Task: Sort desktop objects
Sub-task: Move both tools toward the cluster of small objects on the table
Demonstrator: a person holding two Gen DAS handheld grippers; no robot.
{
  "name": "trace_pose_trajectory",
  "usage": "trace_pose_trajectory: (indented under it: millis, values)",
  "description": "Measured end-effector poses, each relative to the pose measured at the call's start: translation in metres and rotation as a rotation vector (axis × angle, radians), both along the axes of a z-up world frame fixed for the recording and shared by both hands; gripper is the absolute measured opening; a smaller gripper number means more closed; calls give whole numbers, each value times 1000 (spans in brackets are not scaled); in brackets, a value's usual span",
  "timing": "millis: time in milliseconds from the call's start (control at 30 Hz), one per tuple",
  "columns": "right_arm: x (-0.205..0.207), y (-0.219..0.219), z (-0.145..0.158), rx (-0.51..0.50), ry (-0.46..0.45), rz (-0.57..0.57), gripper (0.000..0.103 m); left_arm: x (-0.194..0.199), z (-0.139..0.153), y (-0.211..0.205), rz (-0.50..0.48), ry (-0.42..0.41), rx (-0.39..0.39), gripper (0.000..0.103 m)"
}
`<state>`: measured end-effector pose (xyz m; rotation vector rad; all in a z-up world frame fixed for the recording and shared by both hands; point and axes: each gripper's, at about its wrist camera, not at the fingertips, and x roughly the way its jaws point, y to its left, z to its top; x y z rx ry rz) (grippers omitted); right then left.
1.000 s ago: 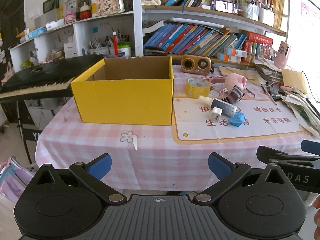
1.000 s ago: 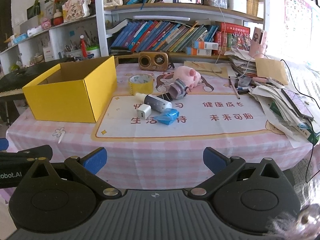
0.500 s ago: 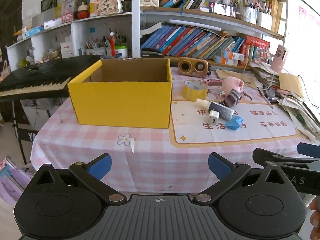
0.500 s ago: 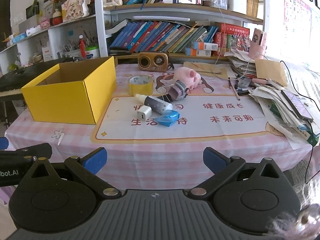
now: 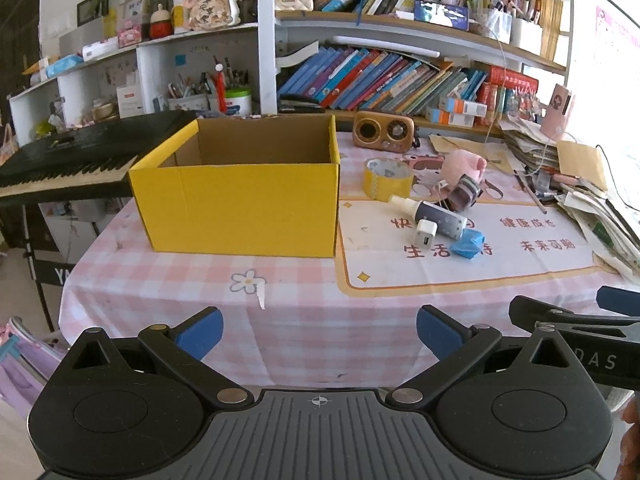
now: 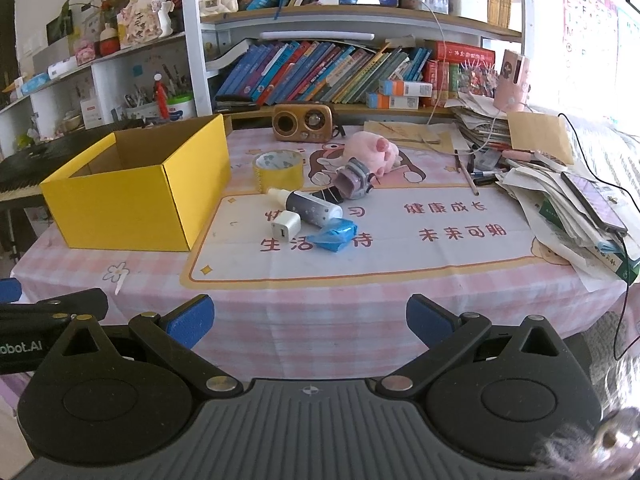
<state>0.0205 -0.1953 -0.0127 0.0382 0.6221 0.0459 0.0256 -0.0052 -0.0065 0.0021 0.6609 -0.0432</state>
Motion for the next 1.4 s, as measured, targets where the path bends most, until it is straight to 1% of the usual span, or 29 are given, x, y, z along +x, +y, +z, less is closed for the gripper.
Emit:
trace_pose_trajectory:
  millis: [300, 633, 967, 1133, 1400]
  values:
    - [5, -8, -2, 4, 4, -5, 103, 6, -3, -4, -6, 21, -12, 103]
    - [16, -19, -6, -1, 22, -12, 102, 17, -6, -17, -22, 30, -19, 103]
    - [31, -41, -12, -6, 53, -33, 102, 34, -12, -41, -50, 53, -31, 103]
    - [41, -54, -14, -13, 69, -37, 102, 45, -13, -55, -69, 51, -46, 103]
    - [63, -79, -15, -29, 86, -43, 101, 69, -18, -81, -81, 62, -73, 103]
